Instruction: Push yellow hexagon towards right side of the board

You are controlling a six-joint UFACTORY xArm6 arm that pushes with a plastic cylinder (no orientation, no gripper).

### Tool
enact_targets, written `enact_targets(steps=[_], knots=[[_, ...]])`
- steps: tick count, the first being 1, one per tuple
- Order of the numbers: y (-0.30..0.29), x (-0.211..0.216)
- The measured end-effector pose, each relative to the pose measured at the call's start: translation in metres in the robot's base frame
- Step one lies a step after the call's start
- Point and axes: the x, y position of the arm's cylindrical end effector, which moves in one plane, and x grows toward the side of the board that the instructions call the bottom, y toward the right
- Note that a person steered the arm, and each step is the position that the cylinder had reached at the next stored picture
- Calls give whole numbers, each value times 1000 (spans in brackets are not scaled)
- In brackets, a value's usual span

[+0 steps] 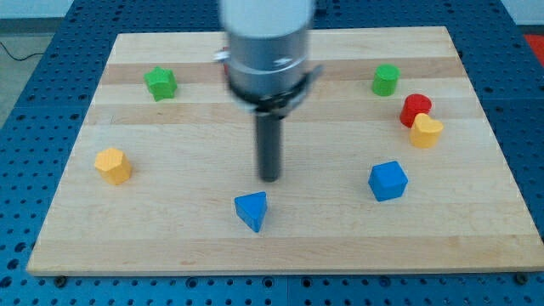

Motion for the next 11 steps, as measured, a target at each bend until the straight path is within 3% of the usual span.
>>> enact_targets(steps=[2, 3, 4, 5, 7, 8, 9, 10, 11], knots=[[-208, 38], [-249, 36], [-247, 15], [-202, -14], [-29, -54], [-42, -56], [-122, -52], [-125, -84], [-45, -99]])
